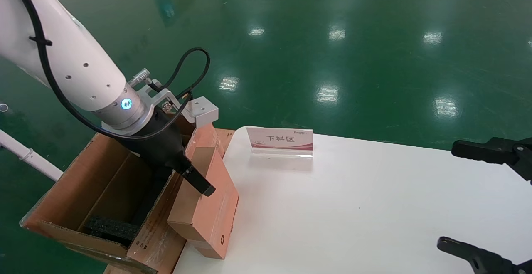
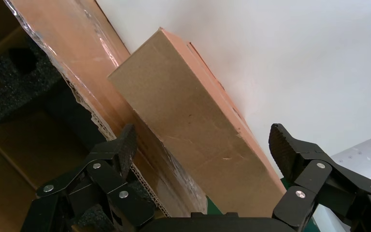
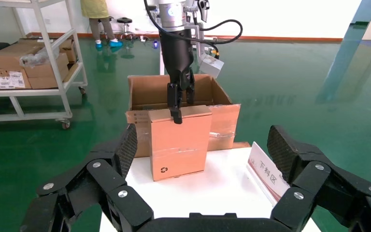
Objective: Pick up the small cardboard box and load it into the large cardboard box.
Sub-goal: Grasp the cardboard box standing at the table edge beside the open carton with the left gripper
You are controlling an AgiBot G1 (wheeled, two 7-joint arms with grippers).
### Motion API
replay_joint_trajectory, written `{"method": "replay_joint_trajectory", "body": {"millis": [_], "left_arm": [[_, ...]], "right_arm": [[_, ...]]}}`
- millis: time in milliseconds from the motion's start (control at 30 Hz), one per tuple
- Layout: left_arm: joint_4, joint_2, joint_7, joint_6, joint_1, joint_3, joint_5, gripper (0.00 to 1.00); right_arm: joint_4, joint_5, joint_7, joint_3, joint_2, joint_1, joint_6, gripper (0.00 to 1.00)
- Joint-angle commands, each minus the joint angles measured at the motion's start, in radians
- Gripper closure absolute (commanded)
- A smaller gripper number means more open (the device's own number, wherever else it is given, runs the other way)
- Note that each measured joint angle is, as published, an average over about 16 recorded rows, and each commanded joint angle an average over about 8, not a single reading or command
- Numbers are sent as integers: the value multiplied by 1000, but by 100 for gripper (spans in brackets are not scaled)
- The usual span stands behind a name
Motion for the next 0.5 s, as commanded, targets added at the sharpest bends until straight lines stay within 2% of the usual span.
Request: {"method": "replay_joint_trajectory", "body": {"millis": [33,500], "left_arm": [[0,3,-6,-5,-1,13,-1,0],[7,7,-27,-30,10,51,12,0]], "right_arm": [[0,0,0,0,0,0,0,0],[0,1,-1,-1,0,0,1,0]]}}
